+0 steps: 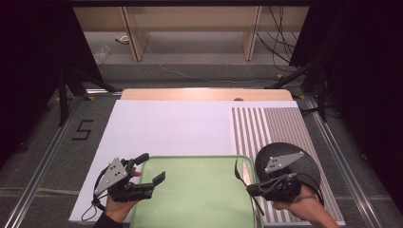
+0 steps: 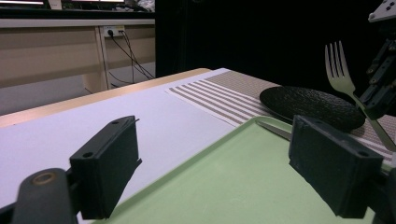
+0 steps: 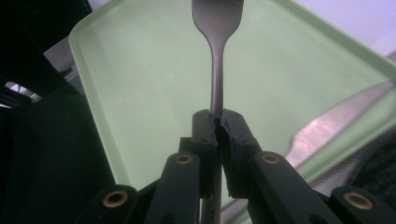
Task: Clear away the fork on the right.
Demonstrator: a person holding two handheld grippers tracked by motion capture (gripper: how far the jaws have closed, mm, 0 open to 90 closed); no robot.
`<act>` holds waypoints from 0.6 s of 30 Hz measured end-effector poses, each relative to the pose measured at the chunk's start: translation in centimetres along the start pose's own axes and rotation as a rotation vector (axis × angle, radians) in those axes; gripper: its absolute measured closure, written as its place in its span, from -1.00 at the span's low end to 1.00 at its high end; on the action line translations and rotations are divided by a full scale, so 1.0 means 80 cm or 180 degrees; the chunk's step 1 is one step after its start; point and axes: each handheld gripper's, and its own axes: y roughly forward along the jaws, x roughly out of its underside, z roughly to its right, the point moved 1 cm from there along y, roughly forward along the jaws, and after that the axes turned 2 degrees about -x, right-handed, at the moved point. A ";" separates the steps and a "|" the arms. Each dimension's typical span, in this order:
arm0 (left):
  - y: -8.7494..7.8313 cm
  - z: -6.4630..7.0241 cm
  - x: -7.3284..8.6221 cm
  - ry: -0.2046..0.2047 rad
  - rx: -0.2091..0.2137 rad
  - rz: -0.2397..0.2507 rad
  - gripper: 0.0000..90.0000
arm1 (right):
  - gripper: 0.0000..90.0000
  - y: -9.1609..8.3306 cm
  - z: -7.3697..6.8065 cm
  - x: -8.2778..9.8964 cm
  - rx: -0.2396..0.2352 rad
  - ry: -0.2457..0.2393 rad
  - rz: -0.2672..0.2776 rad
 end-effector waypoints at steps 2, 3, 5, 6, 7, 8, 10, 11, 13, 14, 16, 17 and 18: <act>0.000 0.000 0.000 0.0008 -0.0001 -0.0009 -0.65 | 0.88 0.007 -0.004 -0.003 -0.0008 -0.0022 -0.0056; 0.000 0.000 0.000 0.0009 -0.0001 -0.0009 -0.65 | 0.88 0.010 -0.005 -0.004 -0.0013 -0.0042 -0.0080; 0.000 0.000 0.000 0.0007 -0.0001 -0.0006 -0.65 | 0.88 0.015 -0.007 -0.007 -0.0006 -0.0056 -0.0103; 0.000 0.001 0.000 0.0007 -0.0001 -0.0008 -0.65 | 0.88 0.017 -0.008 -0.009 -0.0009 -0.0054 -0.0117; 0.000 0.001 0.000 0.0009 -0.0001 -0.0010 -0.65 | 0.88 0.019 -0.009 -0.010 -0.0013 -0.0055 -0.0130; 0.000 0.000 0.000 0.0008 -0.0002 -0.0009 -0.65 | 0.88 0.022 -0.010 -0.011 -0.0018 -0.0060 -0.0140; 0.000 0.000 0.000 0.0000 -0.0001 -0.0007 -0.65 | 0.88 0.026 -0.012 -0.013 -0.0031 -0.0052 -0.0160; 0.000 0.000 0.000 0.0005 -0.0001 -0.0010 -0.65 | 0.88 0.029 -0.013 -0.014 -0.0040 -0.0067 -0.0174; 0.000 0.001 0.000 0.0011 -0.0001 -0.0010 -0.65 | 0.88 0.033 -0.016 -0.016 -0.0040 -0.0067 -0.0200; 0.000 0.001 0.000 0.0008 0.0000 -0.0008 -0.65 | 0.88 0.035 -0.016 -0.017 -0.0053 -0.0082 -0.0209; 0.000 0.000 0.000 0.0006 0.0000 -0.0008 -0.65 | 0.88 0.039 -0.018 -0.019 -0.0046 -0.0075 -0.0234; 0.000 0.000 0.000 0.0010 0.0000 -0.0010 -0.65 | 0.88 0.041 -0.019 -0.020 -0.0048 -0.0079 -0.0247; 0.000 0.001 0.000 0.0011 -0.0001 -0.0010 -0.65 | 0.88 0.043 -0.020 -0.021 -0.0043 -0.0078 -0.0266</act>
